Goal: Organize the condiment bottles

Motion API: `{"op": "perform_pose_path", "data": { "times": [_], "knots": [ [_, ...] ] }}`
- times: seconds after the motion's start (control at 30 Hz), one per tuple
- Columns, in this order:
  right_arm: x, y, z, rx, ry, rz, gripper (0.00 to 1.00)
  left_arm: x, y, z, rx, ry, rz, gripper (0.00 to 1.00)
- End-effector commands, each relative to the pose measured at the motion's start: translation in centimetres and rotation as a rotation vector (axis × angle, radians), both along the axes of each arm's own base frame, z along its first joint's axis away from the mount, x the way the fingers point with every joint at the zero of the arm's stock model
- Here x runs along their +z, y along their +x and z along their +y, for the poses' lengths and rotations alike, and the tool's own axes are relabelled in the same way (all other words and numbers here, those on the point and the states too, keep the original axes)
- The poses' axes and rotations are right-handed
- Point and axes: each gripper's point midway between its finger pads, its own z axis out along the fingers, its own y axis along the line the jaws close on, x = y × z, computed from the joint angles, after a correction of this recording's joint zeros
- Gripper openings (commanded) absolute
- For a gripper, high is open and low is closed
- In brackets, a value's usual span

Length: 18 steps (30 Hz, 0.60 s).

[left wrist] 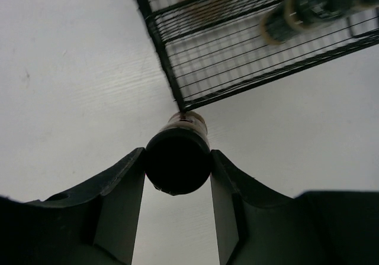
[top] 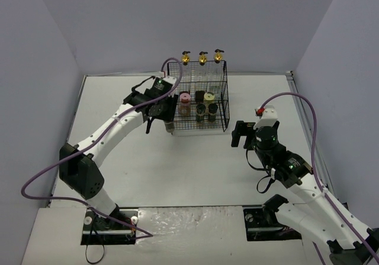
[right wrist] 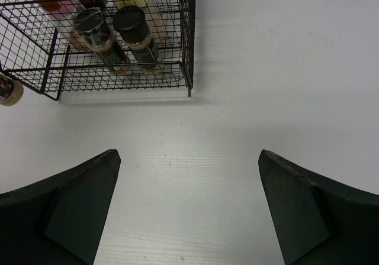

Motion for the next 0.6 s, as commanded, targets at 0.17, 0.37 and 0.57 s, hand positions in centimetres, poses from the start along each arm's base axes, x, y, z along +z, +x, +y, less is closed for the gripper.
{"op": "perform_pose_path", "data": {
  "times": [0.17,0.37,0.57],
  "knots": [
    [2.5,0.8,-0.1,-0.026,0.038,-0.083,1.00,9.9,1.1,-4.1,-0.044,-0.109,-0.191,0.19],
    [2.3,0.8,-0.2,-0.030,0.034,-0.079,1.00,8.9,3.5,-6.0,-0.047,-0.107,-0.190,0.19],
    [2.0,0.6,-0.6,-0.042,0.035,-0.076,1.00,6.8,4.9,-7.2,-0.045,-0.094,-0.150,0.19]
  ]
}}
